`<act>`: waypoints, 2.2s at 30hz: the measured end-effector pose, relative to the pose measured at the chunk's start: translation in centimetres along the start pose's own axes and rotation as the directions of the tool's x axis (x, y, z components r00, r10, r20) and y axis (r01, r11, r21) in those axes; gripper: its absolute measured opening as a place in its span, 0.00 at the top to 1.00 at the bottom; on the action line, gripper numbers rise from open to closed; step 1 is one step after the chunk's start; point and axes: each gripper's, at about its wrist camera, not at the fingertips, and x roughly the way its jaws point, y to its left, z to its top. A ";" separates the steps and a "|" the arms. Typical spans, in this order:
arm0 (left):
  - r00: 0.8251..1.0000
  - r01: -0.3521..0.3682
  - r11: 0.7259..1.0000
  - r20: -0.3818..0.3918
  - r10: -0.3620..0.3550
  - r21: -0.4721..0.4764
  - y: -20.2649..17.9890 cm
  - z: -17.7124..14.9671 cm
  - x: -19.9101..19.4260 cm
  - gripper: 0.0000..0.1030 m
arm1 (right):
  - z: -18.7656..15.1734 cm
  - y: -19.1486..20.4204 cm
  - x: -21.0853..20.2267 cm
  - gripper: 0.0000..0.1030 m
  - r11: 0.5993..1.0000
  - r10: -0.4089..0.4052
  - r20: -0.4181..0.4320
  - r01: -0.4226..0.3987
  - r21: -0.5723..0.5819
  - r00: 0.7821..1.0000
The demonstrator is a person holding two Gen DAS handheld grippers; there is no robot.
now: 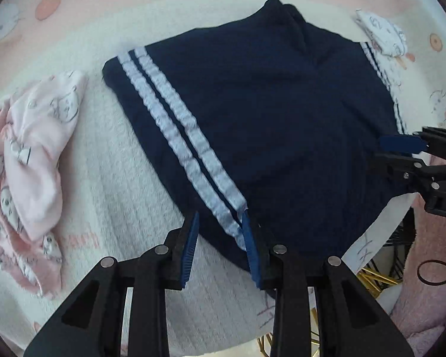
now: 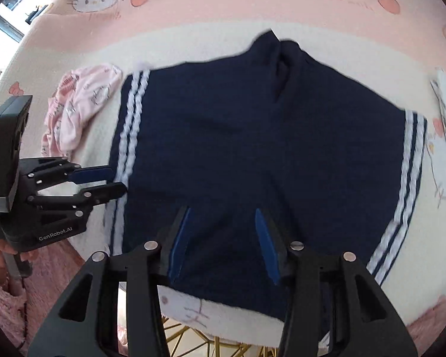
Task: Fold clothes
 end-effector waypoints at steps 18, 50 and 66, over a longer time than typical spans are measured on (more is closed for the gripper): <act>0.983 0.160 0.986 0.081 -0.163 0.037 -15.4 -0.1 -0.3 0.68 | -6.7 -14.0 -4.6 0.49 0.977 0.003 0.062 -0.016 0.214 0.998; 0.990 0.109 0.980 0.074 -0.123 0.167 -20.3 -1.9 -0.8 0.66 | -6.4 -19.3 -4.5 0.49 0.921 -0.032 0.084 -0.003 0.390 0.996; 0.993 0.116 0.976 0.010 -0.120 0.182 -20.5 3.1 -0.7 0.63 | -1.6 -17.6 -3.3 0.45 0.961 -0.274 0.105 0.268 0.069 0.956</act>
